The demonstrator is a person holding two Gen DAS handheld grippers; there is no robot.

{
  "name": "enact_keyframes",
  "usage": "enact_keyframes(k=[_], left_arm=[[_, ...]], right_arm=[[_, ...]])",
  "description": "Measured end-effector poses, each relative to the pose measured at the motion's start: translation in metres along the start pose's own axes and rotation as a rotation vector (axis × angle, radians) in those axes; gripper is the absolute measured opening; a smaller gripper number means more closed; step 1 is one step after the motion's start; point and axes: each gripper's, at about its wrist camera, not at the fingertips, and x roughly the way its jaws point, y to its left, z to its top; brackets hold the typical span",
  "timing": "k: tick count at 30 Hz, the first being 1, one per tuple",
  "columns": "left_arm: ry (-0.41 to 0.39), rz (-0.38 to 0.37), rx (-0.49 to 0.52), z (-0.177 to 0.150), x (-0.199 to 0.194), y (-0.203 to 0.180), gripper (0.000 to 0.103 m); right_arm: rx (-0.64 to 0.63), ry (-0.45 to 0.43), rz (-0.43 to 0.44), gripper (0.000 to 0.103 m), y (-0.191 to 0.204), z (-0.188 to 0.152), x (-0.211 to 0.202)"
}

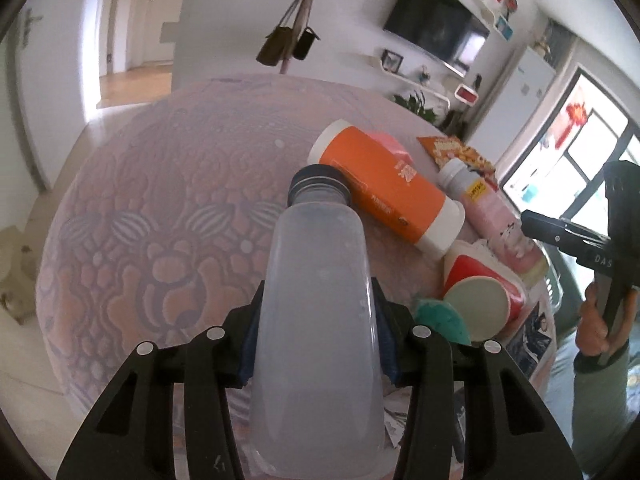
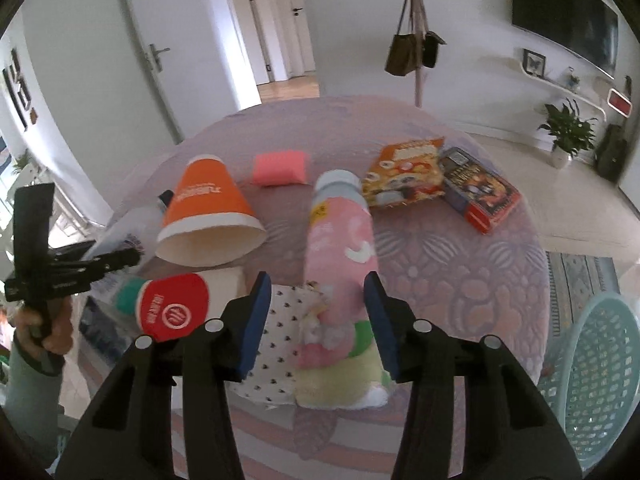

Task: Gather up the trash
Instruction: 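Grasp the clear plastic bottle with the left tool while the right tool grasps the pink yogurt bottle, then carry both bottles over the teal basket and open both tools to drop them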

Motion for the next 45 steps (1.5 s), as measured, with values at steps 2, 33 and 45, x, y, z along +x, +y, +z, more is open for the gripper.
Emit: enact_keyframes(k=[2, 33, 45], left_arm=[[-0.018, -0.006, -0.016, -0.002, 0.0, -0.002, 0.045], [-0.053, -0.018, -0.03, -0.004, 0.004, 0.0, 0.045], [-0.141, -0.026, -0.069, 0.002, -0.029, 0.007, 0.045]], right_arm=[[0.004, 0.002, -0.008, 0.045, 0.008, 0.003, 0.003], [0.098, 0.08, -0.105, 0.048, -0.02, 0.008, 0.058], [0.089, -0.038, -0.087, 0.046, -0.016, 0.014, 0.012]])
